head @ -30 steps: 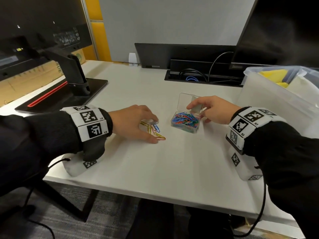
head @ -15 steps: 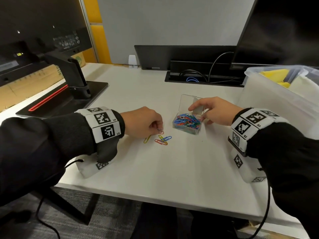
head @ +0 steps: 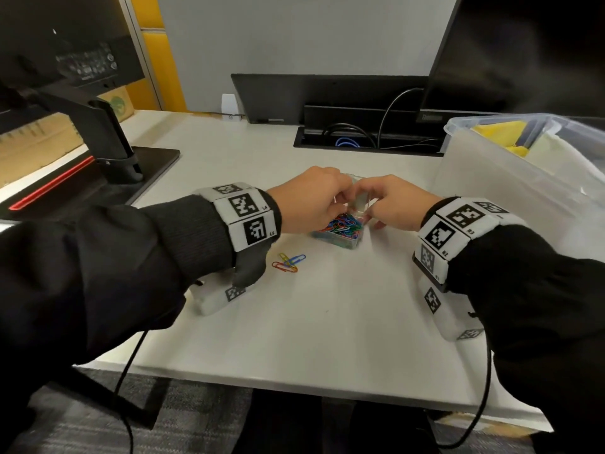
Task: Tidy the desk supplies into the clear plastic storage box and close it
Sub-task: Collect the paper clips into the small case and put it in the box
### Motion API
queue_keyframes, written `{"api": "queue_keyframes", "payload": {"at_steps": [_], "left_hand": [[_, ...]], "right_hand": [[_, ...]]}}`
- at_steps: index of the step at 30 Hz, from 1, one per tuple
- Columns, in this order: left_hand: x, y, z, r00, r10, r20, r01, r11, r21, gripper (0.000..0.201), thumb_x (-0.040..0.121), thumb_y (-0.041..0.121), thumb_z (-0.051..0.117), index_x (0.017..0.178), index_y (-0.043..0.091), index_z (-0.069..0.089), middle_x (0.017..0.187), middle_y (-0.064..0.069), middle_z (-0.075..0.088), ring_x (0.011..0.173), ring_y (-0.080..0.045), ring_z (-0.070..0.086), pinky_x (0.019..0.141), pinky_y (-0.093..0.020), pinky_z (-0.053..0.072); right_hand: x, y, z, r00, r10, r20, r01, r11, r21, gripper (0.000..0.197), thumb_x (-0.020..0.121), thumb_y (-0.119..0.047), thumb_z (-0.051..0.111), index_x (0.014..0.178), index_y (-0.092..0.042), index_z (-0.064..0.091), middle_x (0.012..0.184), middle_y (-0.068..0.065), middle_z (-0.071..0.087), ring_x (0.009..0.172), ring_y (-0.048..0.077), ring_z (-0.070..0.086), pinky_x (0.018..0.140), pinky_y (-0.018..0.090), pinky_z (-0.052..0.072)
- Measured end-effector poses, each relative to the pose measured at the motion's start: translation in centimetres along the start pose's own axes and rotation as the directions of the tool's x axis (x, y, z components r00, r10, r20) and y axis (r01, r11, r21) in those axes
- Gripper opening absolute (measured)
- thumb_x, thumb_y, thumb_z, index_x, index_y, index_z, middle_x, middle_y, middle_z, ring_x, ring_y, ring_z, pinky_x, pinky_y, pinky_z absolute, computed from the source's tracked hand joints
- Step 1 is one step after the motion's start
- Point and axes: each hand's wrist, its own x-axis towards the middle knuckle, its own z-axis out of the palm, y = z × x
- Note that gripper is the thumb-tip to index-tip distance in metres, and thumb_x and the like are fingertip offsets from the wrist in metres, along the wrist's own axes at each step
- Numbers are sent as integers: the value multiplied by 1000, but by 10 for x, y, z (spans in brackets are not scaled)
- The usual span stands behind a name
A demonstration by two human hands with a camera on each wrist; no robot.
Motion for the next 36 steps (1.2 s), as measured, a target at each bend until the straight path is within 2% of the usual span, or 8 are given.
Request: {"api": "queue_keyframes", "payload": {"at_steps": [3,6,9,13,23,26,31,36], "left_hand": [[-8,-4,-2,1000,4,-19,-4,1000,5,26,92,19,52,117,13,58,116,-4,58,99,-15,53,80,-15,34],[-29,-12,-8,998,37,-54,-36,999,14,20,90,19,54,105,12,65,102,-4,65,78,-10,49,63,-8,34],[-53,-25,-14,997,20,73,-21,1000,17,20,87,26,60,99,13,68,91,1,66,70,-9,51,63,0,35],[-68,-36,-14,951,-63,304,78,996,-36,35,75,44,71,105,27,66,93,15,55,87,-4,55,67,2,36],[-55,-30,-8,911,-72,406,125,987,-104,6,84,29,66,80,26,62,69,14,60,55,9,51,62,-6,39],[-53,-30,-9,937,-69,342,103,991,-85,4,85,27,64,83,23,63,78,8,63,61,1,51,65,-12,40],[-35,-20,-16,997,-48,-52,40,986,-160,15,86,21,64,97,12,69,95,-1,67,77,-9,53,67,-7,39],[-16,-8,-11,999,36,4,-36,996,-86,23,91,19,57,109,14,69,106,-5,68,85,-9,55,68,-7,35]], "right_hand": [[1,1,0,1000,-6,-2,6,1000,-3,43,81,8,52,111,-21,64,117,10,62,105,25,57,92,41,51],[3,2,0,1000,0,4,0,1000,-11,47,80,8,56,112,-24,64,118,10,62,99,20,55,88,35,50],[4,2,-1,1000,0,19,1,1000,-27,48,80,8,58,115,-24,63,124,6,58,106,21,52,90,34,48],[3,2,-1,1000,-5,21,5,1000,-27,48,80,9,57,116,-23,63,127,5,56,105,18,49,90,33,46],[-2,1,-1,999,26,27,-25,999,-38,49,80,6,60,116,-26,62,128,6,55,116,25,51,96,38,47],[-3,1,-1,999,23,31,-22,999,-39,48,80,6,60,116,-26,62,129,6,55,117,25,51,95,37,46],[-4,2,0,1000,-1,26,2,1000,-30,48,79,6,61,114,-26,63,127,4,56,109,21,51,93,35,46],[-4,2,-1,1000,-24,18,24,999,-30,48,77,7,61,113,-25,64,122,5,59,98,16,49,86,31,45]]}}
